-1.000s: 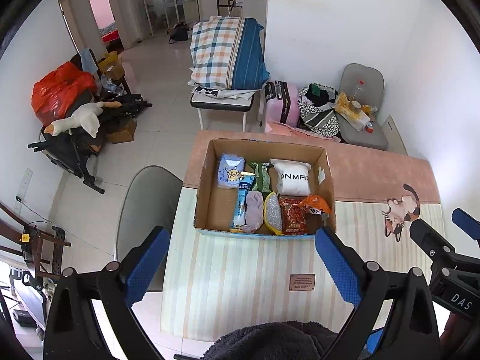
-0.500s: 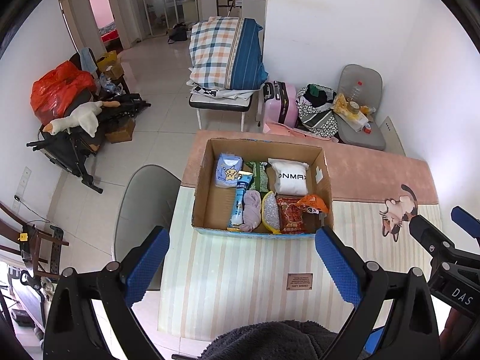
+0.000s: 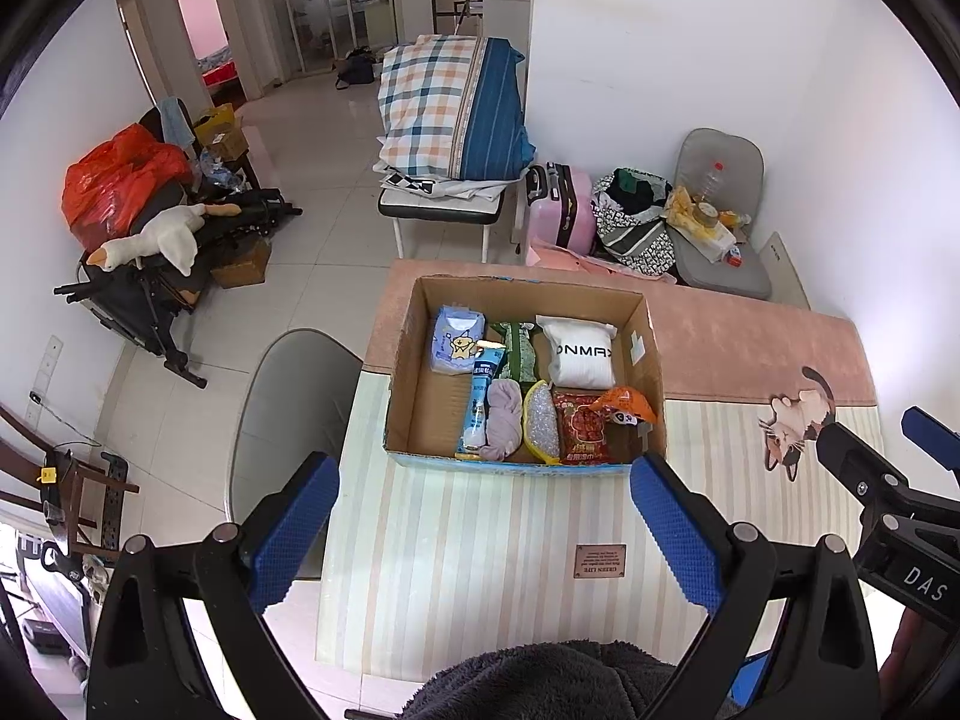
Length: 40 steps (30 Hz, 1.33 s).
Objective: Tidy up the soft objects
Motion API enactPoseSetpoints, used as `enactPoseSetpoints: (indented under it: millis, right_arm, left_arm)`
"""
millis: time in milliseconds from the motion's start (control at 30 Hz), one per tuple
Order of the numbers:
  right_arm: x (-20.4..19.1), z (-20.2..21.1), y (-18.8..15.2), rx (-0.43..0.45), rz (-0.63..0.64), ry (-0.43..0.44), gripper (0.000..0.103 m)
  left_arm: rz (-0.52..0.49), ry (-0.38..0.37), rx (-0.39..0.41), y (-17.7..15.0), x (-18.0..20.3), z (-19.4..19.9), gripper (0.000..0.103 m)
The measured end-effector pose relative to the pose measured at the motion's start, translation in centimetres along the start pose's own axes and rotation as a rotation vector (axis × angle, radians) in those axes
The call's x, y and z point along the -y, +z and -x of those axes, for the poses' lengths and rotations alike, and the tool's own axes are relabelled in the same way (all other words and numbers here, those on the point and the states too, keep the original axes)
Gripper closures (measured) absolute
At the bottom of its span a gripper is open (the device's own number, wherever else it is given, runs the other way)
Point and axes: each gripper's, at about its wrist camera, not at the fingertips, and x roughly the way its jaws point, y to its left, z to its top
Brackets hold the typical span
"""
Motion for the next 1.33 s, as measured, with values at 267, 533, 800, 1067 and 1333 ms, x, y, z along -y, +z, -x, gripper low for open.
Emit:
enactPoseSetpoints:
  millis: [267,533,800,1067,1333]
  right_arm:
    - [0.0,0.1,-0.1,0.001,0.001,0.0,0.0]
    - [0.0,0.1,-0.2,0.001,0.0,0.002,0.0]
    - [0.0,0.1,-0.2,0.001,0.0,0.001,0.0]
    - [0.0,0.4,-0.2,0.006,0.002,-0.002,0.0]
    - [0.0,0.6,-0.1,0.008,0.001,-0.003,0.0]
  left_arm:
    - [0.0,-0.002,0.001,0.0,0.0,0.0,0.003]
    - [0.0,-0.001,0.0,-0.2,-0.1,0.1,0.003]
    - [0.002,0.002,0.007,-0.2,0.0,0.2,0.003]
    - [0.004,0.003,0.014,-0.3,0.0,0.7,0.003]
    - [0.004,0.007,0.023,-0.3,0.0,1.0,0.003]
